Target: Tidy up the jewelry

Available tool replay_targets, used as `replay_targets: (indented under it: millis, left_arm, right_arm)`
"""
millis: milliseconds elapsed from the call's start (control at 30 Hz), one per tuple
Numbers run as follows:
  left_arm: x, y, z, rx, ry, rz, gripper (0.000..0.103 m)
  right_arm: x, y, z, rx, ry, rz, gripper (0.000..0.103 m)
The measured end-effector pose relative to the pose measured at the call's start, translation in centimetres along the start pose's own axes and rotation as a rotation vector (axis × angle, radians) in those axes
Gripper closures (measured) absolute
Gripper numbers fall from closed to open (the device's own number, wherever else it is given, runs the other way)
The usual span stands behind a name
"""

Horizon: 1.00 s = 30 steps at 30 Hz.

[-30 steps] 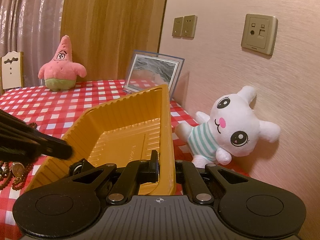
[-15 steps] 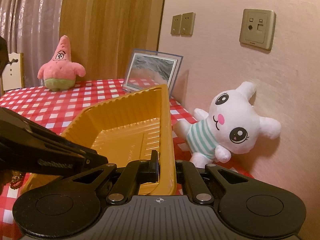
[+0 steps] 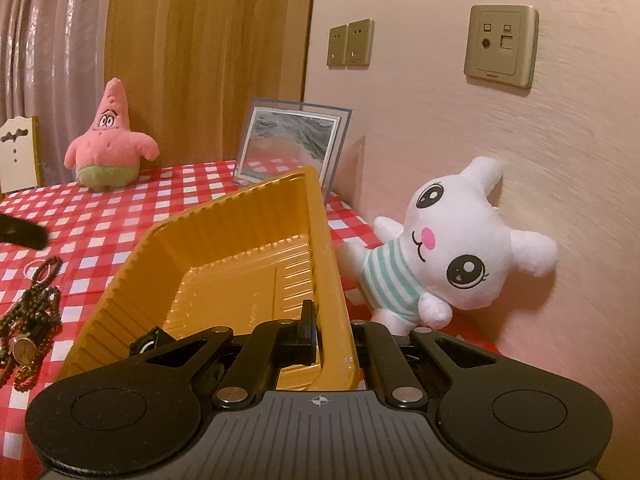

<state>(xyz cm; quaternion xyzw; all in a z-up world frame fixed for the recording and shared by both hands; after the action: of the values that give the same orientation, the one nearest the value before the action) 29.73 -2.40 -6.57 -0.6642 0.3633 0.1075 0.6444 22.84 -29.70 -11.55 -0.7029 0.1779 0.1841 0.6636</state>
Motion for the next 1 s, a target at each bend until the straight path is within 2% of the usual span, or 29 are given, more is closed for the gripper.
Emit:
replay_targets:
  millis: [167, 467, 667, 1000]
  left_arm:
    - [-1.5, 2.1, 2.8, -0.027, -0.081, 0.034, 0.087]
    - [-3.1, 5.7, 5.4, -0.048, -0.144, 0.097, 0.087]
    - [-3.4, 7.6, 5.6, -0.035, -0.141, 0.140, 0.087]
    - [-1.9, 9.3, 3.1, 0.025, -0.079, 0.181, 0.087]
  right_arm:
    - [-0.3, 0.2, -0.1, 0.006, 0.003, 0.009, 0.099]
    - [-1.2, 0.7, -0.1, 0.010, 0.014, 0.021, 0.099]
    - [-1.8, 0.9, -0.3, 0.011, 0.030, 0.028, 0.099]
    - [-2.1, 0.9, -0.3, 0.006, 0.034, 0.026, 0.099]
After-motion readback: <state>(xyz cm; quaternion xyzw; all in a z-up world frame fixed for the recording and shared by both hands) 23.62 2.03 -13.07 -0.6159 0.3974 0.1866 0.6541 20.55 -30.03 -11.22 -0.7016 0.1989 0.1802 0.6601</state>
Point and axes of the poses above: each gripper's, at about its wrist camera, not at the fingertips, and x roughly the way its jaws point, z to its left, y to its underside, the point moved 4 cm from there along x, roughly the way its jaws point, and after that the axes turned 2 degrees about -x, right-handed, at the moved point
